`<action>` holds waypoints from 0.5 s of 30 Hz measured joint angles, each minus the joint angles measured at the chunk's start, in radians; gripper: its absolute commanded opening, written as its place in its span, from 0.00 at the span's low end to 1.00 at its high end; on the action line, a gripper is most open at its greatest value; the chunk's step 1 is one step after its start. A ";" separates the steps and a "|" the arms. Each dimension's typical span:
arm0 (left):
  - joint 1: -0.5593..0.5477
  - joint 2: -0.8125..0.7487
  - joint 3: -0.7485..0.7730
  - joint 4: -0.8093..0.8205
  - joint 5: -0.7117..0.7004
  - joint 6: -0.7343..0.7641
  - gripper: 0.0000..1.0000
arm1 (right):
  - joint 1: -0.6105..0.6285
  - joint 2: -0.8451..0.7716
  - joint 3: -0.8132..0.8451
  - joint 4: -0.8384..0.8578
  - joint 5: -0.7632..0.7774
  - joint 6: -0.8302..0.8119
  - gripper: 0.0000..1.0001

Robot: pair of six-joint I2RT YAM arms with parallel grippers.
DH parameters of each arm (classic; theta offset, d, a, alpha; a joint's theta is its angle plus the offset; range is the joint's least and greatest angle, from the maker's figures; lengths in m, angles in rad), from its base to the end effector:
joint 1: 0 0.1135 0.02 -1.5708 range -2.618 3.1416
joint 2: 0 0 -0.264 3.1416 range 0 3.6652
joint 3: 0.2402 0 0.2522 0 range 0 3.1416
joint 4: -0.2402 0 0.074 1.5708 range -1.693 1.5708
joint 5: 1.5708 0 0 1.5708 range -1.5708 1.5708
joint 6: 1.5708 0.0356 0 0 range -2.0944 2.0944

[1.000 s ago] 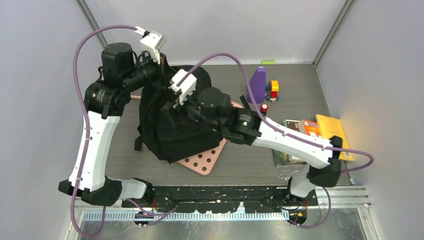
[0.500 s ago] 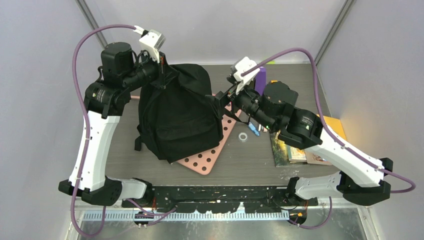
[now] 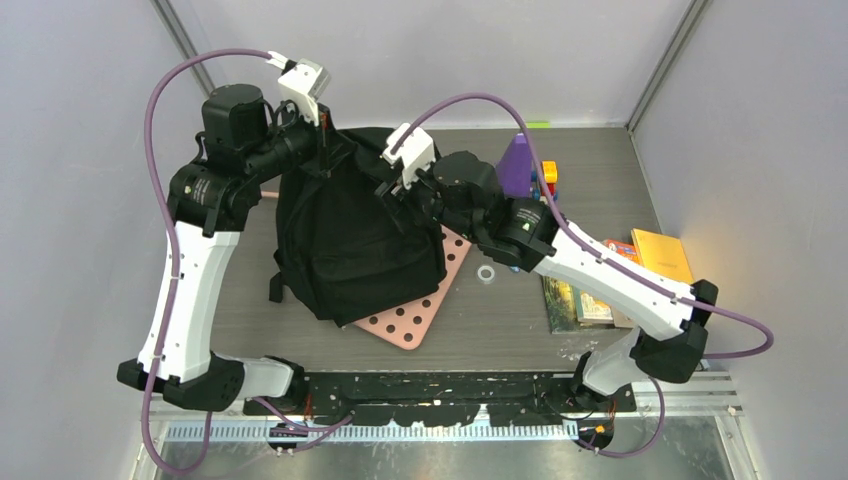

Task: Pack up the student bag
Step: Unzip the student bag at the center of the board.

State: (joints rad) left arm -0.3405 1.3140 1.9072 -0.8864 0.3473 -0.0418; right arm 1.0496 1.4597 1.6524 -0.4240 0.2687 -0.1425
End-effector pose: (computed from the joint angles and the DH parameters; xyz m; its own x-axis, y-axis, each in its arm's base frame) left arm 0.2084 -0.0867 0.5245 -0.2981 0.0640 -0.9524 0.6092 0.7808 -0.1383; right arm 0.1701 0.2772 0.4568 -0.0125 -0.2968 -0.9549 -0.7165 0.6688 -0.1985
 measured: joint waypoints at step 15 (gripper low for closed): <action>-0.134 0.048 0.151 -0.126 -0.133 0.002 0.67 | -0.047 0.157 0.189 -0.037 0.254 0.071 0.00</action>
State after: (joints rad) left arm -0.4747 1.3621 2.0583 -1.0126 0.2146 -0.0399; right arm 1.0023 1.6169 1.8416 -0.4610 0.5232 -0.0719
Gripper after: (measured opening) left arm 0.701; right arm 0.083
